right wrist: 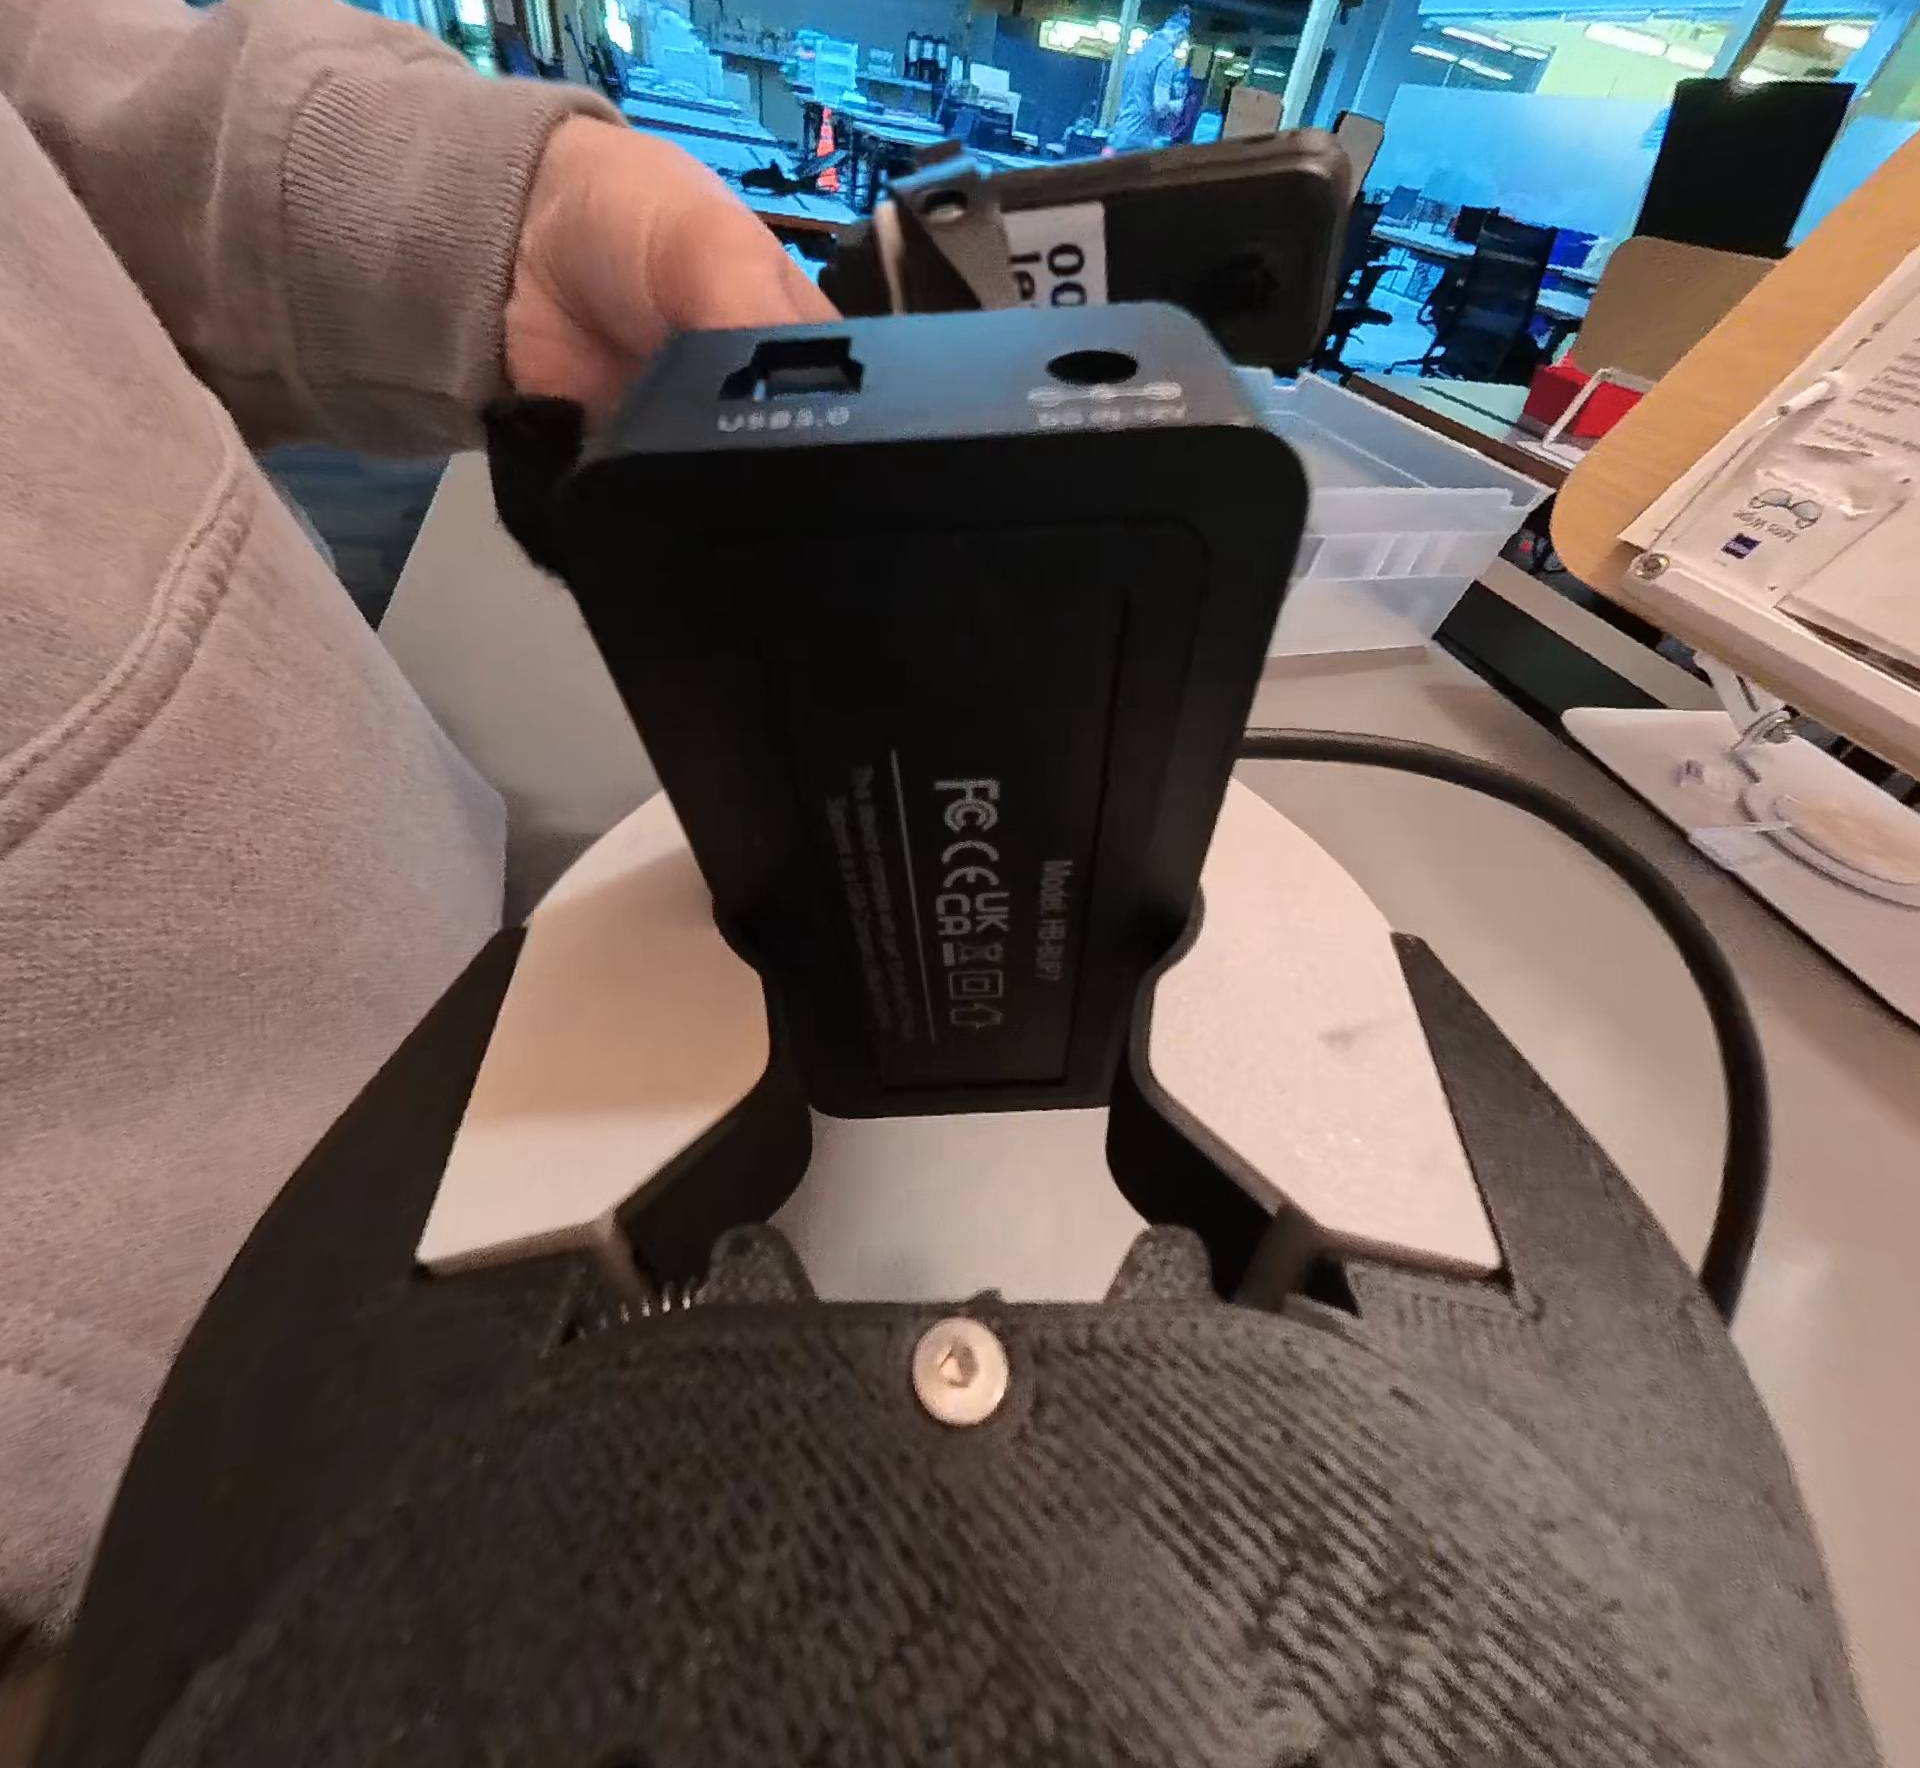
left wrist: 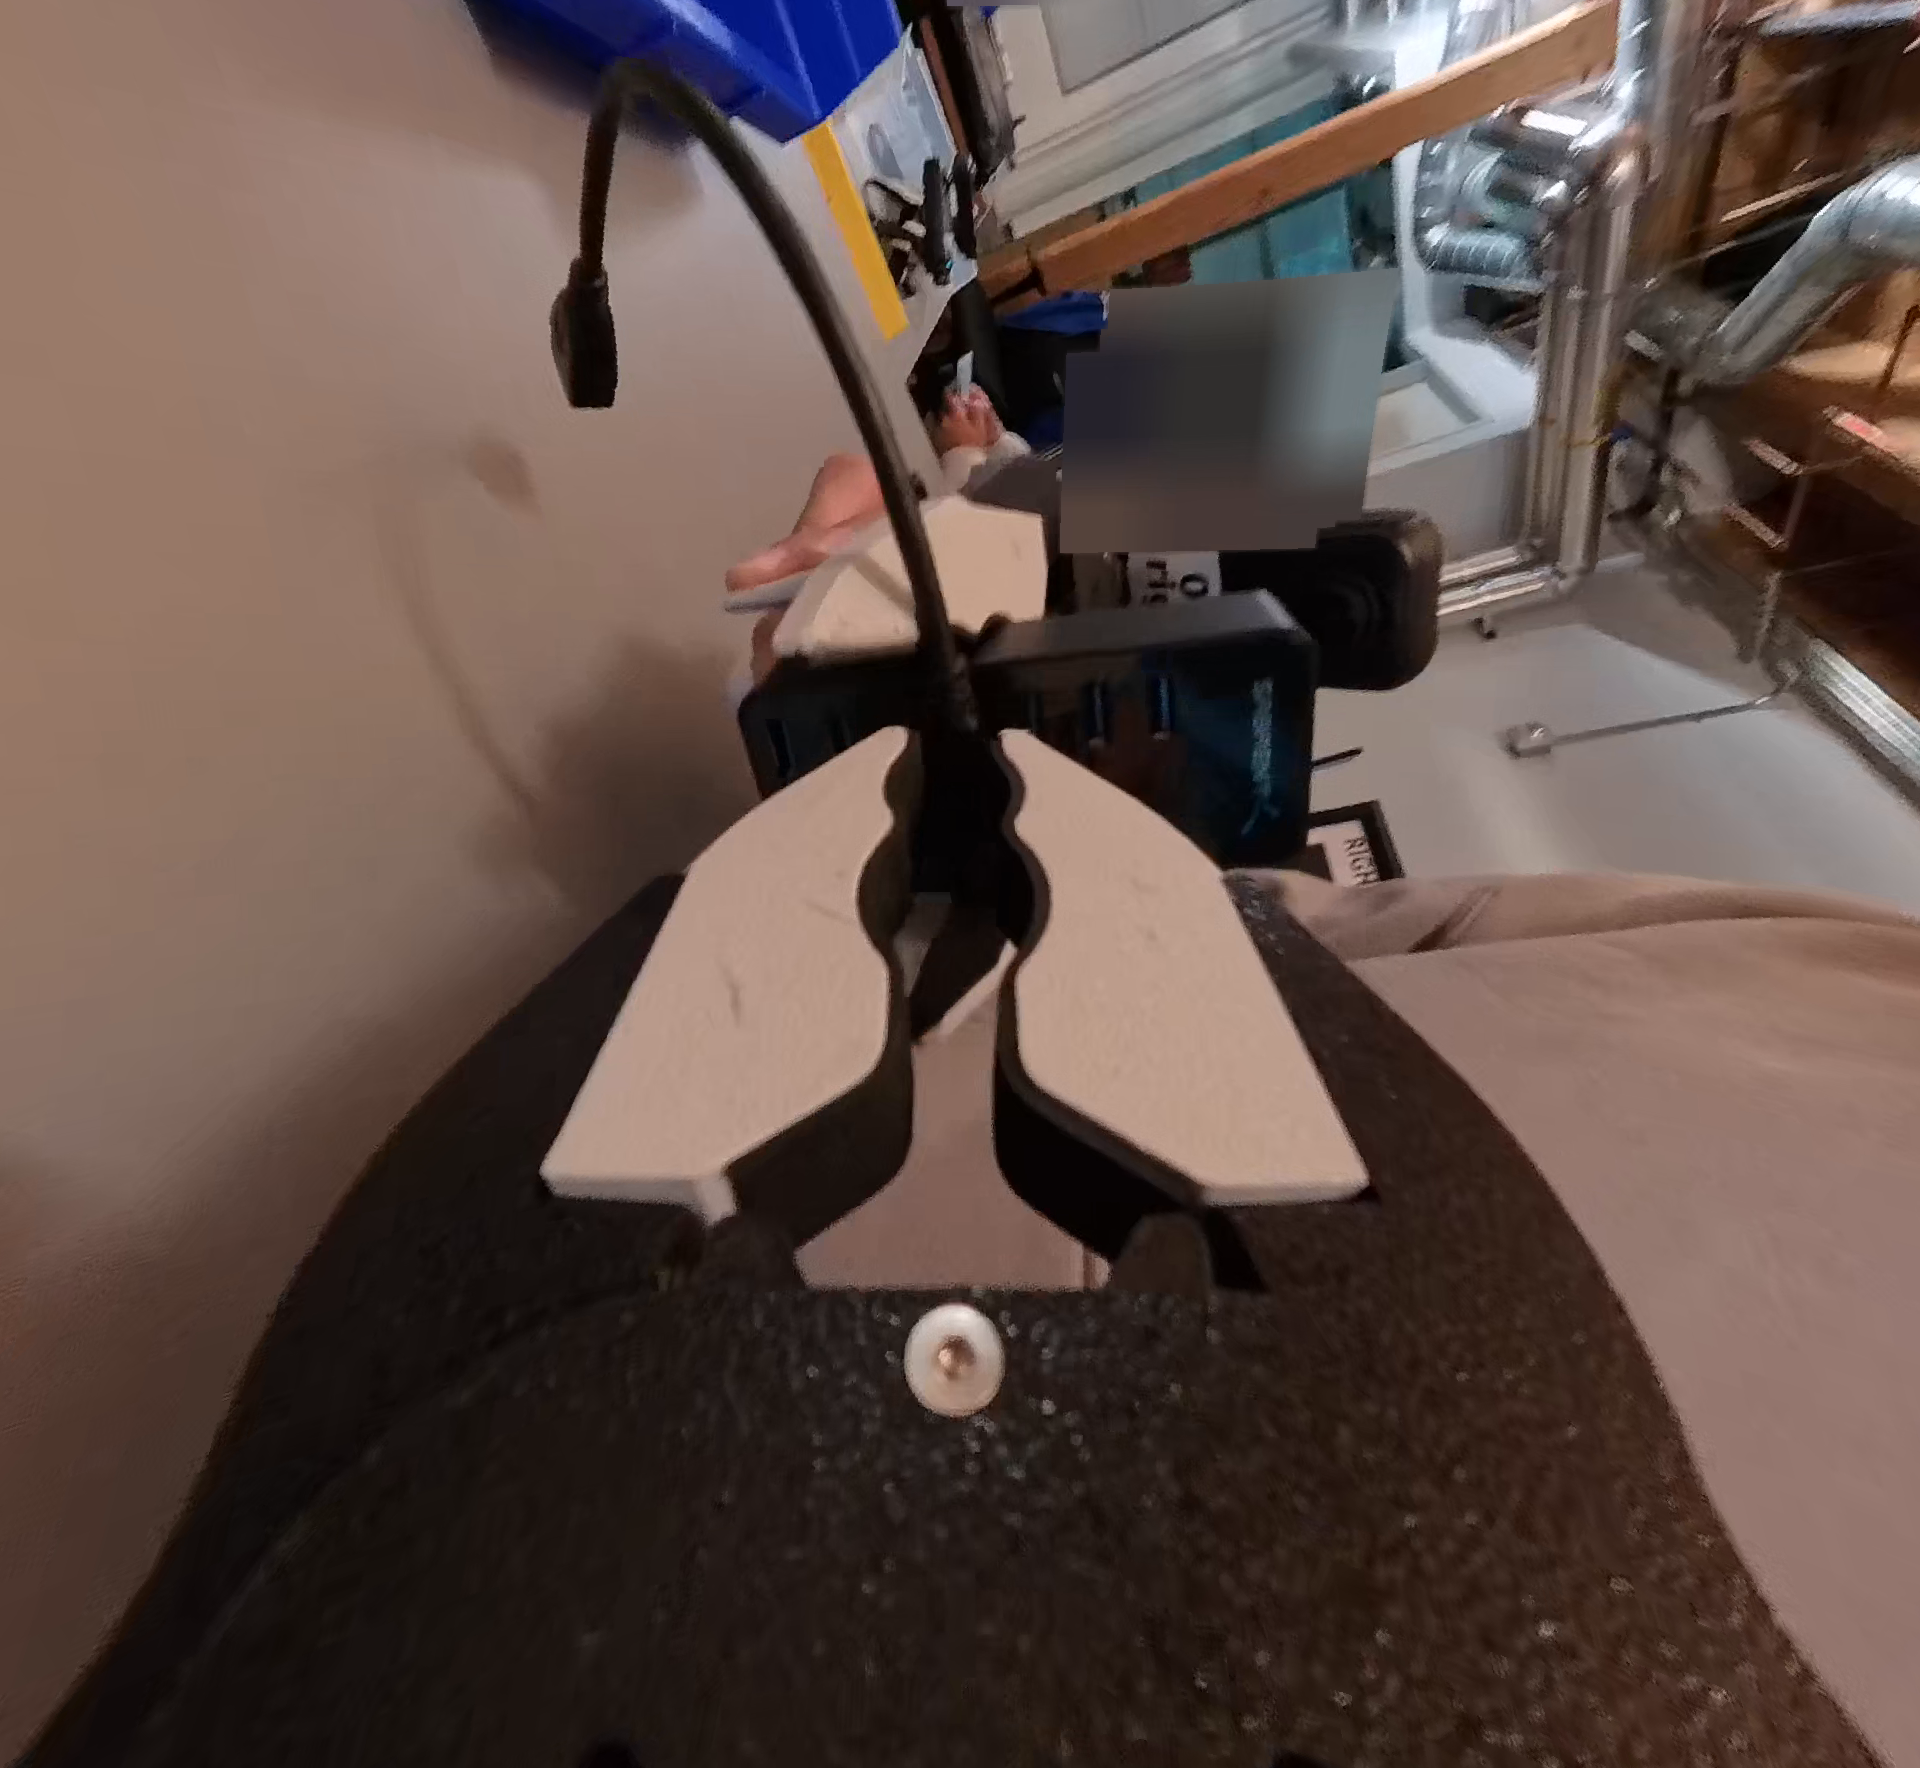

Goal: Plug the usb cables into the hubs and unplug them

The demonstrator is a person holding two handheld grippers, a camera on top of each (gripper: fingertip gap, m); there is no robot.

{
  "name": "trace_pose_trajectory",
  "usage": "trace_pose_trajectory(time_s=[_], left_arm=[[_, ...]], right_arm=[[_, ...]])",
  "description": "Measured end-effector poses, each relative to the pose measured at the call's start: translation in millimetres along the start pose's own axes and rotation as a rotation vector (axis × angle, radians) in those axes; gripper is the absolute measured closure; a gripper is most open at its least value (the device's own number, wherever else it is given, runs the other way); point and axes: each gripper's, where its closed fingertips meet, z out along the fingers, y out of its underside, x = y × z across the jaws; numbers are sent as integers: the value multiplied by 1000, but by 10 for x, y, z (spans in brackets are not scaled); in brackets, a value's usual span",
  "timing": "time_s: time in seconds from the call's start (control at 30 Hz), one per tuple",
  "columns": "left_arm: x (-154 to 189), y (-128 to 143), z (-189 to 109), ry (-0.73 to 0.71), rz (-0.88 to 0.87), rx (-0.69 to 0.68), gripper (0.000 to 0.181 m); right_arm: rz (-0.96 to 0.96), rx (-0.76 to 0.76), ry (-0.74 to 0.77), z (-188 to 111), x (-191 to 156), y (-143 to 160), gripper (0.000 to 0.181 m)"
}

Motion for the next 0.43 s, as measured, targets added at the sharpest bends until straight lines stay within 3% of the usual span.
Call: trace_pose_trajectory(time_s=[0.03, 0.1, 0.17, 0.43], left_arm=[[-20, 28, -1, -21, 3, -17, 162], [-8, 16, 2, -22, 10, -9, 160], [10, -23, 0, -9, 5, 9, 173], [-14, -2, -22, -4, -13, -31, 173]], right_arm=[[1, 6, 9, -9, 15, -9, 108], [16, 19, -9, -18, 3, -24, 108], [-4, -1, -16, -2, -14, -2, 108], [-21, -28, -4, 27, -26, 28, 108]])
